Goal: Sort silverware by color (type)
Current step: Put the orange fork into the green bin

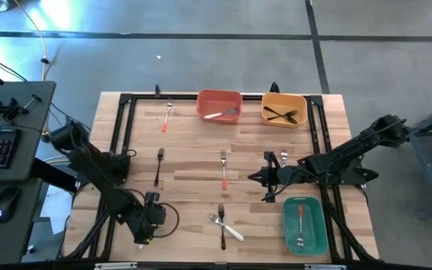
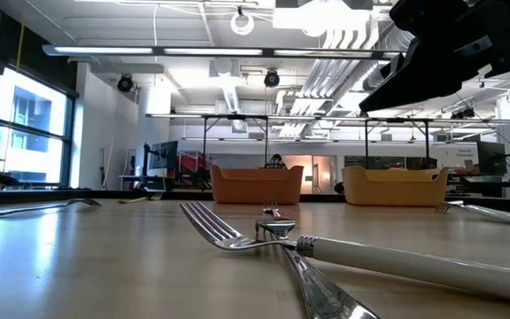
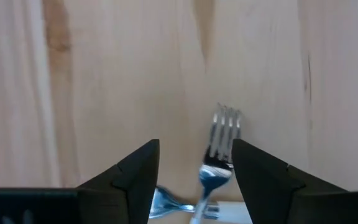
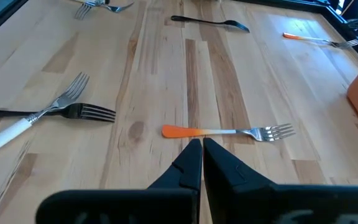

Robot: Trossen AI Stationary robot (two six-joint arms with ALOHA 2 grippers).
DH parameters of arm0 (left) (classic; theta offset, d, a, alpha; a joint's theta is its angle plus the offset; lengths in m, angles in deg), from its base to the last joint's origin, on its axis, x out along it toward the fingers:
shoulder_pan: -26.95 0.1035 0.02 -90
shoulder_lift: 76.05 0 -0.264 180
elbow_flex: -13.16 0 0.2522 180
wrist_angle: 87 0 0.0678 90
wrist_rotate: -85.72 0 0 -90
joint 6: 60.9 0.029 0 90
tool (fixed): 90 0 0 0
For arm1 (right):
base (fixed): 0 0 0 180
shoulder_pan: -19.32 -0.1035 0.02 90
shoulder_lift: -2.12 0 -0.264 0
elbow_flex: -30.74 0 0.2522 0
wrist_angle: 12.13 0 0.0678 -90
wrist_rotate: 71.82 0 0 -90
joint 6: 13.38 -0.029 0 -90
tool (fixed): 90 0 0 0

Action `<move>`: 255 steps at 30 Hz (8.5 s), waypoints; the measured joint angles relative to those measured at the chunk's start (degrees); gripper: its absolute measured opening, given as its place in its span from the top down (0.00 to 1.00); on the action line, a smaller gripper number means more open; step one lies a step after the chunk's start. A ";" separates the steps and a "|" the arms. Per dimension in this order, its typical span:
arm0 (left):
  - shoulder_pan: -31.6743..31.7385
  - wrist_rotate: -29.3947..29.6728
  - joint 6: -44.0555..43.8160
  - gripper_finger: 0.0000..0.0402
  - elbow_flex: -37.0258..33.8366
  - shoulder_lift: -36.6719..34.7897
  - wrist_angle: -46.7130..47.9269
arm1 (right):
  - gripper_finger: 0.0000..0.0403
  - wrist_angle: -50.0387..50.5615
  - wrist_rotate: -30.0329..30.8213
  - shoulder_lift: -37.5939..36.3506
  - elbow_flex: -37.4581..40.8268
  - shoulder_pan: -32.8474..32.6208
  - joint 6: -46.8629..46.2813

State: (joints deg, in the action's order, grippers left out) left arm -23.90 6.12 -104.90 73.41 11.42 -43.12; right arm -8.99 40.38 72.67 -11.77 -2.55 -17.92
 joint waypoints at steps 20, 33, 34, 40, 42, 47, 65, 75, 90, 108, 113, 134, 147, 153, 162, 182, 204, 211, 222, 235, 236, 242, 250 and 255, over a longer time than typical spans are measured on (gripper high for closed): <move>-1.40 -3.91 -2.37 0.53 0.78 5.91 0.56 | 1.00 0.07 -0.02 0.00 0.00 -0.07 -0.13; -0.76 -4.66 0.43 0.86 0.82 6.26 1.70 | 1.00 0.08 -0.02 0.00 0.00 -0.07 -0.15; -0.48 -5.13 0.67 0.89 0.82 6.14 2.06 | 1.00 0.08 -0.02 0.00 0.00 -0.07 -0.15; 1.74 -5.99 4.68 0.99 0.74 3.80 3.00 | 1.00 0.11 -0.01 0.00 0.00 -0.07 -0.17; 2.82 -5.45 5.92 0.99 0.74 2.76 3.08 | 1.00 0.22 -0.01 0.00 0.00 -0.05 -0.17; 5.47 -1.43 10.47 0.99 0.74 -0.86 3.45 | 1.00 0.49 0.00 0.00 0.00 -0.04 -0.17; 29.13 8.01 40.79 1.00 -16.01 -17.46 -46.82 | 1.00 -8.53 2.76 2.88 0.02 0.40 4.32; 41.65 -5.01 51.31 1.00 -20.86 -14.52 -77.43 | 0.92 -36.85 3.20 14.13 0.00 5.31 8.31; 47.84 -14.48 48.59 1.00 -20.64 -1.02 -104.63 | 0.56 -42.22 -6.51 17.20 -6.33 11.42 4.20; 49.09 -18.43 48.56 1.00 -16.38 3.48 -106.53 | 0.83 -38.05 -6.27 22.95 -13.66 12.95 7.50; 49.06 -18.43 48.59 1.00 -16.38 3.48 -106.29 | 0.84 -33.51 -1.47 19.62 -13.64 10.49 8.82; 49.06 -18.37 48.71 1.00 -16.38 3.48 -106.58 | 0.64 -35.68 -9.45 18.40 -13.60 12.60 6.96; 49.75 -18.17 48.76 1.00 -16.40 3.44 -106.71 | 0.78 -36.42 -13.70 18.58 -13.60 14.70 6.46; 50.12 -18.03 48.74 1.00 -16.40 3.44 -106.75 | 0.80 -35.98 -13.60 20.86 -14.56 14.78 6.02; 50.09 -18.11 48.71 1.00 -16.42 3.44 -106.27 | 0.78 -29.80 -10.15 23.23 -20.46 14.75 8.33; 50.20 -18.49 47.58 0.84 -16.73 3.42 -101.22 | 1.00 -13.66 -3.36 15.26 -20.46 11.24 7.03; 50.03 -18.41 47.19 0.97 -26.26 3.44 -100.80 | 1.00 45.63 7.20 -10.38 -20.48 -5.04 -41.17; 49.92 -17.33 46.99 1.00 -28.39 3.44 -103.86 | 1.00 55.46 2.75 -10.76 -22.03 -16.84 -67.49; 48.45 -16.92 46.64 1.00 -28.44 3.44 -103.87 | 1.00 63.85 -0.96 0.16 -23.89 -34.77 -108.50; 48.47 -15.55 47.39 1.00 -28.44 3.44 -103.73 | 1.00 88.30 -13.43 18.34 -48.15 -40.51 -119.05; 48.47 -15.42 47.19 1.00 -28.44 3.44 -103.63 | 1.00 88.06 -15.10 19.21 -48.15 -40.18 -118.91; 48.41 -15.01 47.12 1.00 -28.44 3.44 -103.28 | 1.00 87.75 -21.24 21.48 -48.15 -39.17 -118.15; 48.41 -14.93 46.72 1.00 -32.41 1.52 -104.80 | 1.00 88.60 -20.33 21.14 -47.64 -38.72 -117.86; 48.43 -14.32 46.05 1.00 -39.87 -5.72 -107.98 | 1.00 88.20 -20.44 21.11 -47.15 -37.33 -114.75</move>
State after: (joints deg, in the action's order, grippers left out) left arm 24.53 -8.21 -58.86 33.54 5.71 -151.10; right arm 79.21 19.94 93.78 -58.92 -39.88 -132.67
